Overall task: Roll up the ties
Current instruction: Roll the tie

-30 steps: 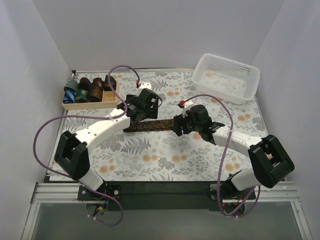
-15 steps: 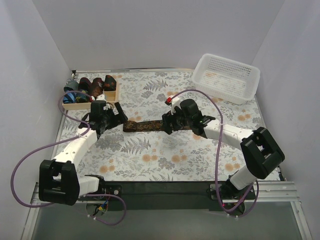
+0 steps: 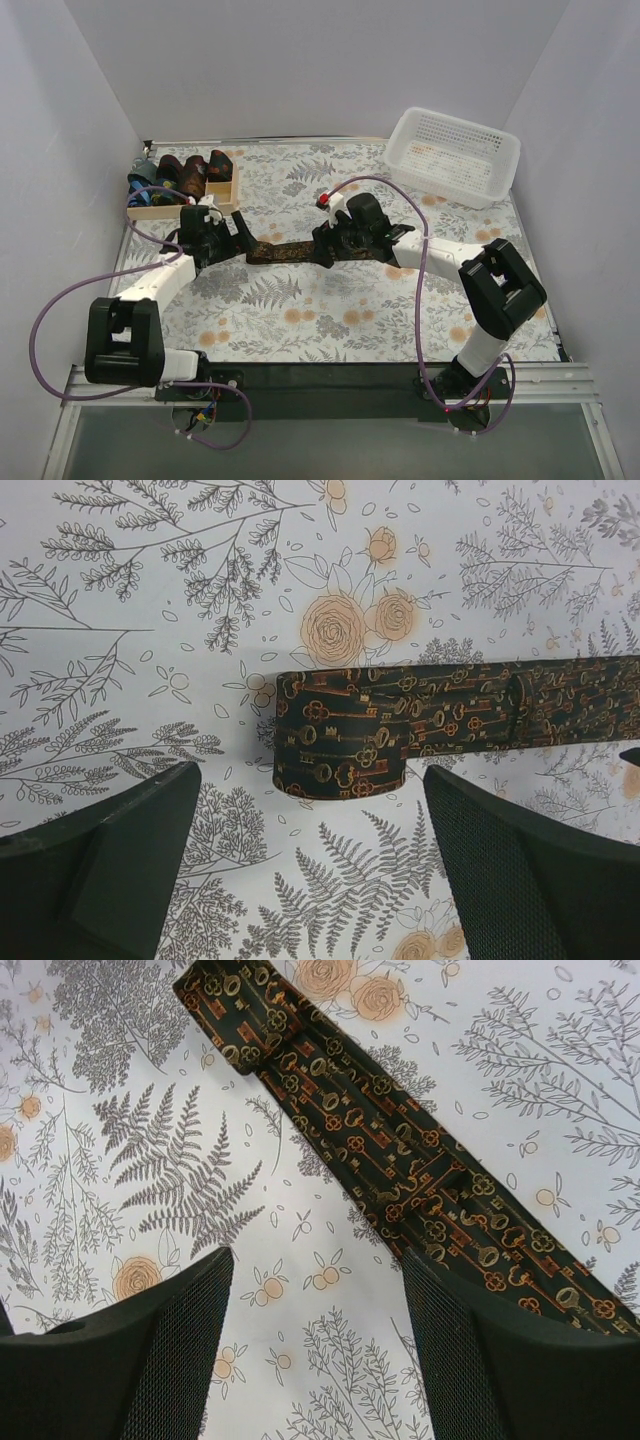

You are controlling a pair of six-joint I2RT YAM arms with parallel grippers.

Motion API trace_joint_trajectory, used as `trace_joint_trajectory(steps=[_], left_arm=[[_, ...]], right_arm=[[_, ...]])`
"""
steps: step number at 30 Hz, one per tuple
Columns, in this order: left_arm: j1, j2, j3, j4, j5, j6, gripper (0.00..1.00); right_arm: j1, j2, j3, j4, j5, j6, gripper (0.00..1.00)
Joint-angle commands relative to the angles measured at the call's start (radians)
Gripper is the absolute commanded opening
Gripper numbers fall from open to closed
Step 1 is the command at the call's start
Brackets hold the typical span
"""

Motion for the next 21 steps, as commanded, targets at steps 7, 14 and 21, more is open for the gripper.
trace_joint_trajectory(steps=[7, 14, 21], left_arm=[[0.003, 0.096, 0.012, 0.043, 0.100, 0.067, 0.85], [0.000, 0.159, 0.018, 0.062, 0.127, 0.066, 0.82], [-0.024, 0.206, 0.030, 0.063, 0.115, 0.074, 0.75]], right_arm=[[0.006, 0.010, 0.019, 0.036, -0.040, -0.024, 0.64], [0.005, -0.002, -0.017, 0.048, -0.010, -0.037, 0.64], [0.003, -0.036, -0.052, 0.047, 0.041, -0.060, 0.67]])
